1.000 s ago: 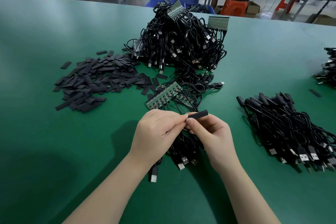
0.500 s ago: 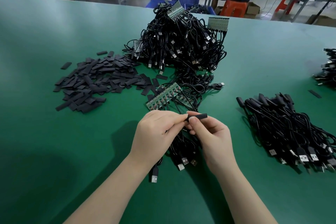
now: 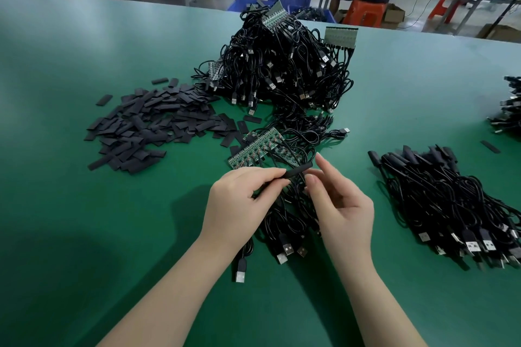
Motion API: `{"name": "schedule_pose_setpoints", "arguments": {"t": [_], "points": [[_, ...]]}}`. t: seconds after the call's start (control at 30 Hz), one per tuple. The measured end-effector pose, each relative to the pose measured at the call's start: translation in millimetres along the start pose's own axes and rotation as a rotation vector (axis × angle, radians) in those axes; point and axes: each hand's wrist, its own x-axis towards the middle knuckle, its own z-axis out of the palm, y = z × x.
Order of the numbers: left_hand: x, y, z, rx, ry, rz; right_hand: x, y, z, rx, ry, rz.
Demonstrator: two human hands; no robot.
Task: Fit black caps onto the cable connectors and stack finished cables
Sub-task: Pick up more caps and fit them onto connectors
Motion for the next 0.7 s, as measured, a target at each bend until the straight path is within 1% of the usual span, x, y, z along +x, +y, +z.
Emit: {"name": "schedule_pose_setpoints", "arguments": {"t": [0.27,0.43,0.57,0.7], "points": [[-1.2,3.0,0.7,-0.013,-0.008,-0.010,-1.4,6.2,1.1,-0.243,0.003,-0.179],[-2.7,-0.4,-0.8,-0.026,-0.023,-0.029,-0.4,8.0,0.9,-0.425,0.007,-0.342],[-1.3,0.9,-0.1,-0.019,-0.036,-0.052,-0.9,6.5,0.4,-0.402,0.007,-0.301],[-2.0,2.8,2.1,-0.015,-0.044,-0.065,-3.1,6.4,4.5,-0.383,0.018,-0.305]]}}
